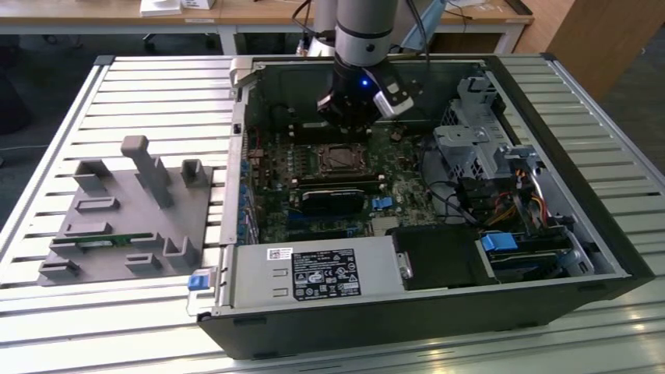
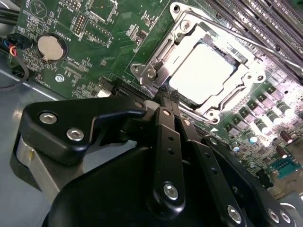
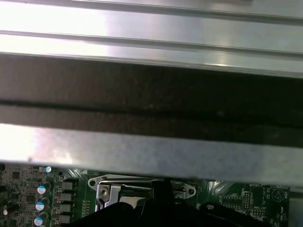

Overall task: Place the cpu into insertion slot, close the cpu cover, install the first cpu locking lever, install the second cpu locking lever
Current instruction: 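Install the second cpu locking lever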

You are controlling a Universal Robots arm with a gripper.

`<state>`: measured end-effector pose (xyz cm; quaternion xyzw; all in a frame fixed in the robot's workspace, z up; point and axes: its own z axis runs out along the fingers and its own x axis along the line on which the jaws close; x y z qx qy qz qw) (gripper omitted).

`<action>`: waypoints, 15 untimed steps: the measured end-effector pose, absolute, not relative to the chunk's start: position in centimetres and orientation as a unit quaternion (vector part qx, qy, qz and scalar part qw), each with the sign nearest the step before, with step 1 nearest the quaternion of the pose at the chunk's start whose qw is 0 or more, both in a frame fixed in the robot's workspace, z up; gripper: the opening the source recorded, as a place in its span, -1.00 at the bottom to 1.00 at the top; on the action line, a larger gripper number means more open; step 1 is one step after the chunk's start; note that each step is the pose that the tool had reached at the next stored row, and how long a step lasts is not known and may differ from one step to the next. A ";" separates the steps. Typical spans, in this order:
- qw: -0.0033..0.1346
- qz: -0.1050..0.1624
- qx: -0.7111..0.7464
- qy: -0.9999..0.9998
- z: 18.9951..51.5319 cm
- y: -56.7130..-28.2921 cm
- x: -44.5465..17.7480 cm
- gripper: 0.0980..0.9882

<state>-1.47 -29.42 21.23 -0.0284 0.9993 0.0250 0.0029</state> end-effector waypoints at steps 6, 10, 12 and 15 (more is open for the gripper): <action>0.003 0.025 -0.028 0.999 21.2 -29.6 -1.5 -0.98; 0.003 0.025 -0.028 0.999 21.2 -29.8 -1.5 -0.98; 0.003 0.025 -0.028 0.999 21.2 -29.8 -1.5 -0.98; 0.003 0.025 -0.028 0.999 21.2 -29.9 -1.5 -0.98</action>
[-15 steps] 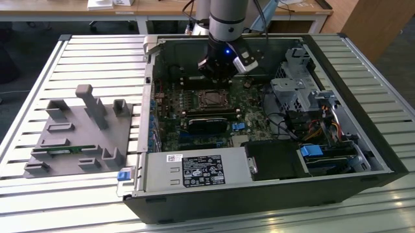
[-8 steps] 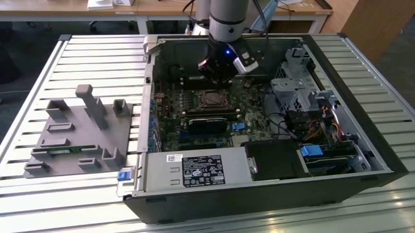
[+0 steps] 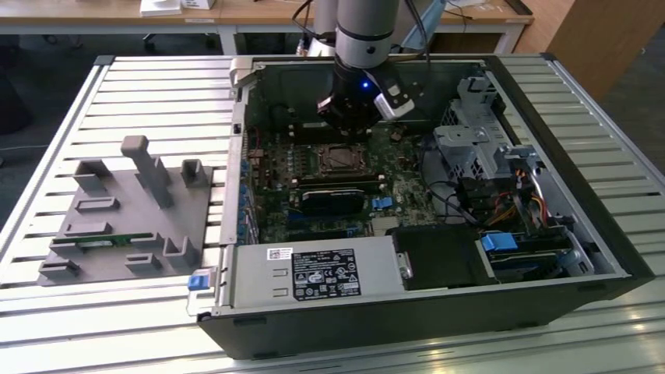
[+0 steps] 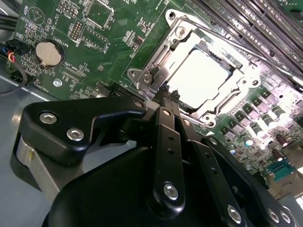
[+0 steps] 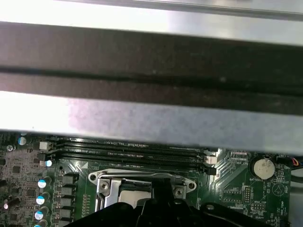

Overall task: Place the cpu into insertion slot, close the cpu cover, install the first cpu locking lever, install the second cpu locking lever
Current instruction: 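Install the second cpu locking lever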

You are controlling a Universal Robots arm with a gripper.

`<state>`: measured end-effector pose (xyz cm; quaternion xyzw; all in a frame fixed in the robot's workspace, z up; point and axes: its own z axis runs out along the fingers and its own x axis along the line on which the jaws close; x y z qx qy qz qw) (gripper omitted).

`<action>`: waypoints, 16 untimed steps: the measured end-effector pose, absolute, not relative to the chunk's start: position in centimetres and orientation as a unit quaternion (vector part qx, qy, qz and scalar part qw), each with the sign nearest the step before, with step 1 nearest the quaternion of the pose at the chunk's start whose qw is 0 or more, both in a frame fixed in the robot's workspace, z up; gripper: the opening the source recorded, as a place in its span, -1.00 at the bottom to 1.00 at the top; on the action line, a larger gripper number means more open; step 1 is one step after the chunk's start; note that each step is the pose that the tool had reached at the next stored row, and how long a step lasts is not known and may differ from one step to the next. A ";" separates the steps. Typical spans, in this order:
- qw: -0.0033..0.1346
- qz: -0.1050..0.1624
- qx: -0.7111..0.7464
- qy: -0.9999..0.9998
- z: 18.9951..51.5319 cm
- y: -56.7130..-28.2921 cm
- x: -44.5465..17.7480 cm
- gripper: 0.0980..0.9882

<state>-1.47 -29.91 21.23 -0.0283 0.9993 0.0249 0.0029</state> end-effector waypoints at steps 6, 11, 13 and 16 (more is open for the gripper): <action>0.003 0.025 -0.028 0.999 21.8 -29.9 -1.5 -0.98; 0.003 0.025 -0.028 0.999 22.9 -29.9 -1.5 -0.98; 0.003 0.025 -0.028 0.999 23.4 -29.9 -1.5 -0.98; 0.003 0.025 -0.028 0.999 23.6 -29.9 -1.5 -0.98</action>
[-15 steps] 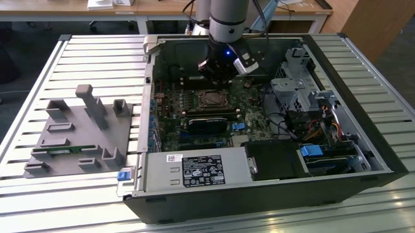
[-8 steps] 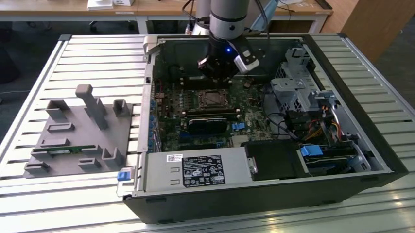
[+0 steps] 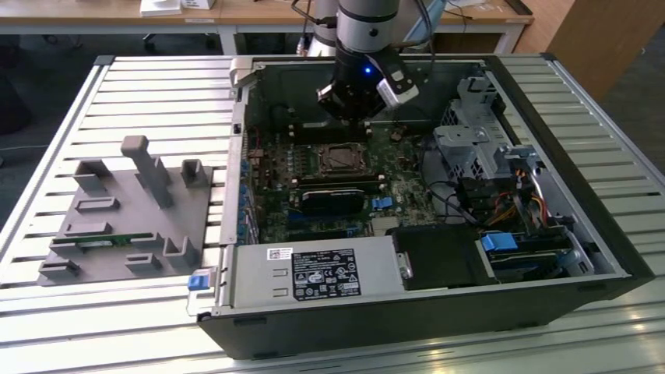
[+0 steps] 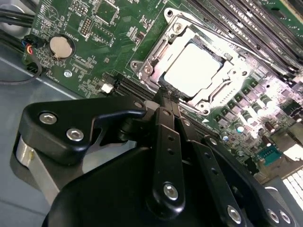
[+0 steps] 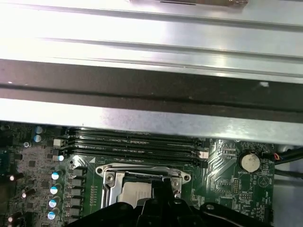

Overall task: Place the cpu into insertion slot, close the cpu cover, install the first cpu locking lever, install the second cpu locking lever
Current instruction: 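Install the second cpu locking lever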

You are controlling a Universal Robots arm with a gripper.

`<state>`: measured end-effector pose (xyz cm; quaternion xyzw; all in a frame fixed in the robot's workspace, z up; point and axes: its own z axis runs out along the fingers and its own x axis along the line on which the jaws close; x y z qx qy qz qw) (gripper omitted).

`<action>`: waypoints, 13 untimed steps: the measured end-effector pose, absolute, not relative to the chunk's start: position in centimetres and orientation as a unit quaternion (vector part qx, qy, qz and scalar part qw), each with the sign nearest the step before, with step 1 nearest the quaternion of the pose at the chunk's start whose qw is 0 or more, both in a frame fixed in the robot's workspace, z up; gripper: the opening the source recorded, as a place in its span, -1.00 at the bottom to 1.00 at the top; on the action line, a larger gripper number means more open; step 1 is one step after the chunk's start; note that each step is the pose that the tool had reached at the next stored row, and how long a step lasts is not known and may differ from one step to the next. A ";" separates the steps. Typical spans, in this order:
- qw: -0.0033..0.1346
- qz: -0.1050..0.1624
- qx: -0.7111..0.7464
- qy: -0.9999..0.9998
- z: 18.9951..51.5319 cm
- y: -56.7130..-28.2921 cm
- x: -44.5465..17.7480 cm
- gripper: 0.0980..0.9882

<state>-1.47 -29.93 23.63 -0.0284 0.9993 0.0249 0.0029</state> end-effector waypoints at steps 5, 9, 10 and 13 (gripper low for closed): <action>0.003 0.025 -0.028 0.999 23.6 -30.4 -1.5 -0.98; 0.003 0.025 -0.028 0.999 23.6 -30.7 -1.5 -0.98; 0.003 0.025 -0.028 0.999 23.6 -30.8 -1.5 -0.98; 0.003 0.025 -0.028 0.999 23.6 -31.0 -1.5 -0.98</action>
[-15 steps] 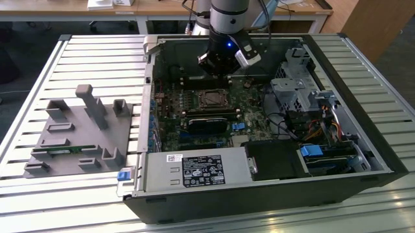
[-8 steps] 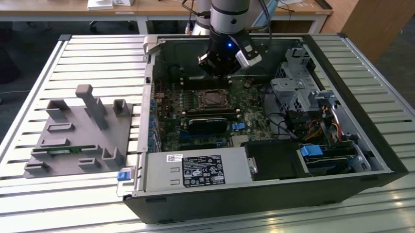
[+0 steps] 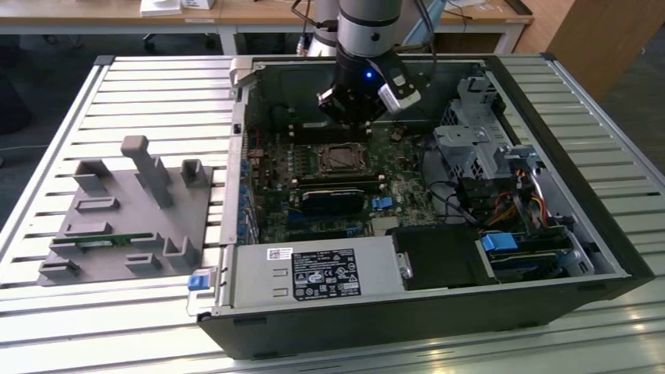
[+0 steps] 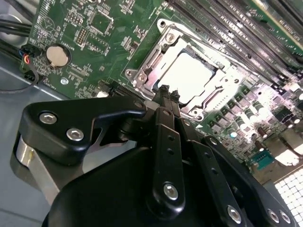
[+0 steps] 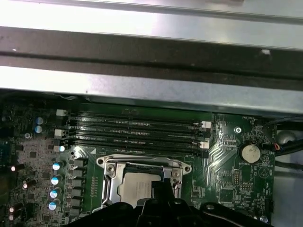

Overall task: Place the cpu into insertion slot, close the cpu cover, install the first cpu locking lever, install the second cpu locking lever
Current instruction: 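Install the second cpu locking lever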

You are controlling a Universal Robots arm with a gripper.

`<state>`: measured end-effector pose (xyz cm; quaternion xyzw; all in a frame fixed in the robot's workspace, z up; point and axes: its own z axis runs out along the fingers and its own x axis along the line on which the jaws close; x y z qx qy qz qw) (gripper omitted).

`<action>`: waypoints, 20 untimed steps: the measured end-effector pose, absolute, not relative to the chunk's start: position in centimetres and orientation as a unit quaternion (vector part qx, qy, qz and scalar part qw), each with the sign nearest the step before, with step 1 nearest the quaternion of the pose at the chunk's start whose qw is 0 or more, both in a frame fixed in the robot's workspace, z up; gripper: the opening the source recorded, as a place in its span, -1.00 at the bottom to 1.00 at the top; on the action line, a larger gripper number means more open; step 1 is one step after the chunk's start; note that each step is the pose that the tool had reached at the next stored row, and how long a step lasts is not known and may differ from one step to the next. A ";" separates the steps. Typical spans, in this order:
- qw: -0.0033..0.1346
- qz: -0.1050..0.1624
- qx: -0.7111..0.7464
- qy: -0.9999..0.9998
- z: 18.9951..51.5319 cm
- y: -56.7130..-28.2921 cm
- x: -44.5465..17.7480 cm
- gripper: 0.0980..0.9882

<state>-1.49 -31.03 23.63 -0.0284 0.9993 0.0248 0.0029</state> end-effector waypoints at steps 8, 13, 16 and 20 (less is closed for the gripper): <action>0.002 0.025 -0.028 0.999 23.6 -32.1 -1.5 -0.98; 0.001 0.026 -0.028 0.999 23.6 -32.7 -1.5 -0.98; 0.001 0.027 -0.028 0.999 23.6 -33.2 -1.5 -0.98; 0.001 0.027 -0.028 0.999 23.6 -33.7 -1.5 -0.98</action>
